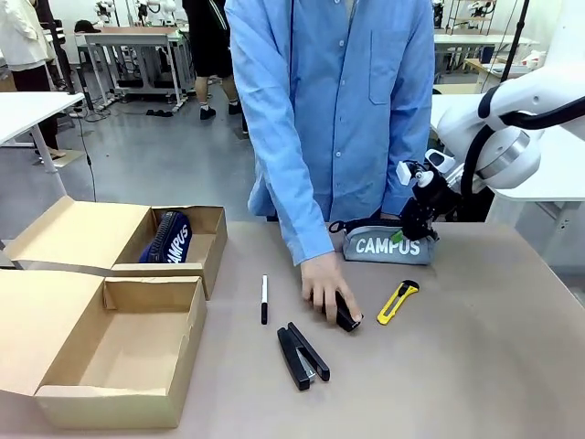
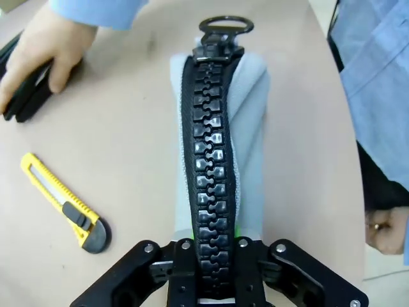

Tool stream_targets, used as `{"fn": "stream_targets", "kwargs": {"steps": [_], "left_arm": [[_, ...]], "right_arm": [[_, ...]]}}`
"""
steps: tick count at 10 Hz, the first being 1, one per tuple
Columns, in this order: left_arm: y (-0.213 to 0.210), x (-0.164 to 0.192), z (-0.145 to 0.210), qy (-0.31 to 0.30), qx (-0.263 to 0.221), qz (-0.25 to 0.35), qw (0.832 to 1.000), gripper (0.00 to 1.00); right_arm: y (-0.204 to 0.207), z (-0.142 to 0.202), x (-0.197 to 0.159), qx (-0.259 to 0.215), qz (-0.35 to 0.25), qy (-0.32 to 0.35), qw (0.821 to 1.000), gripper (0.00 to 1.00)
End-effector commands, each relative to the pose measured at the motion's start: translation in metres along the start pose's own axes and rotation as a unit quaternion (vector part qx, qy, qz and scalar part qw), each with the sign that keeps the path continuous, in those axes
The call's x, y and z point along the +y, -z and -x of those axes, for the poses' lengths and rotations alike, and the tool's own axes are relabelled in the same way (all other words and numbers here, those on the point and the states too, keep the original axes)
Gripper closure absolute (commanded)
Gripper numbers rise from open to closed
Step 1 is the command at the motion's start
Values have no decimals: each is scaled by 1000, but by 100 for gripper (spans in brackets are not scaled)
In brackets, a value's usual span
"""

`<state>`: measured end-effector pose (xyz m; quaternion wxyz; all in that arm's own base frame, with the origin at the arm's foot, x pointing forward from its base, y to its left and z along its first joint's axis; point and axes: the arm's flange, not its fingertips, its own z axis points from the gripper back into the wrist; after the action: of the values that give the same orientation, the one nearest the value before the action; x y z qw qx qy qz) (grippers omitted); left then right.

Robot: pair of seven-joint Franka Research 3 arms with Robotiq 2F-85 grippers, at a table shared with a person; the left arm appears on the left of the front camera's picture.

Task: Place items inside the box.
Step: Pick up a Pencil pouch or Stapler and place it inside the Mailer Box closest to the robot.

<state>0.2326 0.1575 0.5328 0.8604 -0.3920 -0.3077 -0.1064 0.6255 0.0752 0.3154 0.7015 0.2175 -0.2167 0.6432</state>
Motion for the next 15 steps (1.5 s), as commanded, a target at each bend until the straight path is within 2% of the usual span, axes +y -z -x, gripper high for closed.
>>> {"fn": "stream_targets", "kwargs": {"steps": [1, 5, 6, 7, 9, 11, 13, 15], "left_arm": [[1, -3, 0, 10, -7, 9, 1000, 0], [1, -3, 0, 10, -7, 9, 1000, 0], [1, -3, 0, 10, -7, 9, 1000, 0], [1, -3, 0, 10, -7, 9, 1000, 0], [1, -3, 0, 10, -7, 9, 1000, 0], [1, -3, 0, 10, -7, 9, 1000, 0], [1, -3, 0, 10, -7, 9, 1000, 0], [1, -3, 0, 10, -7, 9, 1000, 0]], "right_arm": [[-2, -4, -2, 11, -1, 6, 1000, 100], [-9, -5, 0, 3, -3, 8, 1000, 100], [-24, -7, 5, -9, -3, 9, 1000, 100], [-56, -10, 19, -25, 0, 28, 999, 100], [-131, -17, 77, -33, 0, 52, 998, 100], [-181, -19, 159, -24, -25, 77, 996, 100], [-203, -8, 236, -1, -12, 78, 997, 100], [-202, 7, 308, 21, 16, 79, 997, 100]]}}
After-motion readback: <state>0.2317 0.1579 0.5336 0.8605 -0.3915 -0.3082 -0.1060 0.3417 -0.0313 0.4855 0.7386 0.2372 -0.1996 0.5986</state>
